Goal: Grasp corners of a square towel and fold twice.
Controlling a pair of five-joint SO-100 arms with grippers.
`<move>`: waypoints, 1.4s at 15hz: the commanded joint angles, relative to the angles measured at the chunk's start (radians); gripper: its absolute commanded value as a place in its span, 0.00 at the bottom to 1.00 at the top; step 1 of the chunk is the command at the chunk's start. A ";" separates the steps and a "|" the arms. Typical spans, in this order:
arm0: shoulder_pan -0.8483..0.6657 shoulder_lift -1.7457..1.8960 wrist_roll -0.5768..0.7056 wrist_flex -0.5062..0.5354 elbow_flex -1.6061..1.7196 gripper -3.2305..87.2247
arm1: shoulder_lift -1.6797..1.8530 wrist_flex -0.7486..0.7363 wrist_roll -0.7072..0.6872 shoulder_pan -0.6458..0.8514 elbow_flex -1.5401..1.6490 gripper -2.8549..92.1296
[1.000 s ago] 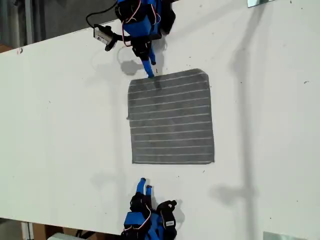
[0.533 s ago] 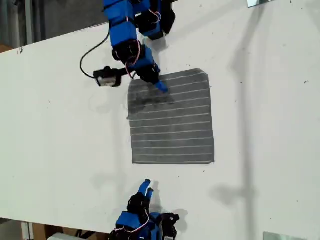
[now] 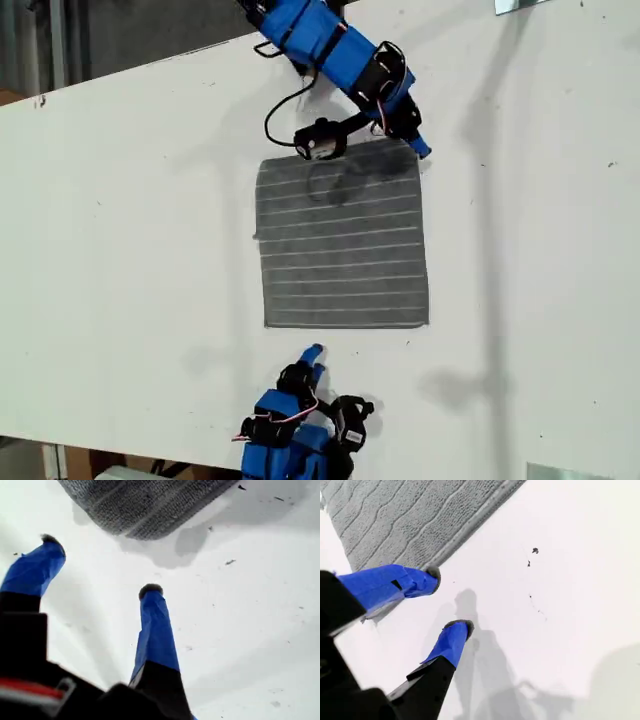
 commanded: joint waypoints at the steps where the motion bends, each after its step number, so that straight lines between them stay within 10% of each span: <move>1: -0.032 -0.017 0.031 -0.048 0.006 0.22 | -0.061 -0.052 -0.051 0.021 -0.083 0.39; 8: -0.035 -0.018 0.058 -0.103 0.043 0.22 | 0.021 -0.107 -0.161 0.164 0.107 0.37; 10: -0.032 -0.012 0.060 -0.104 0.049 0.22 | 0.034 -0.279 -0.153 0.166 0.242 0.08; 13: 0.015 -0.109 0.012 -0.063 -0.031 0.22 | 0.035 -0.362 -0.140 0.150 0.276 0.03; 17: 0.249 -0.531 -0.028 0.307 -0.729 0.21 | 0.029 -0.357 -0.149 0.150 0.259 0.03; 21: 0.422 -1.037 0.031 0.278 -1.285 0.23 | 0.011 -0.339 -0.155 0.138 0.233 0.03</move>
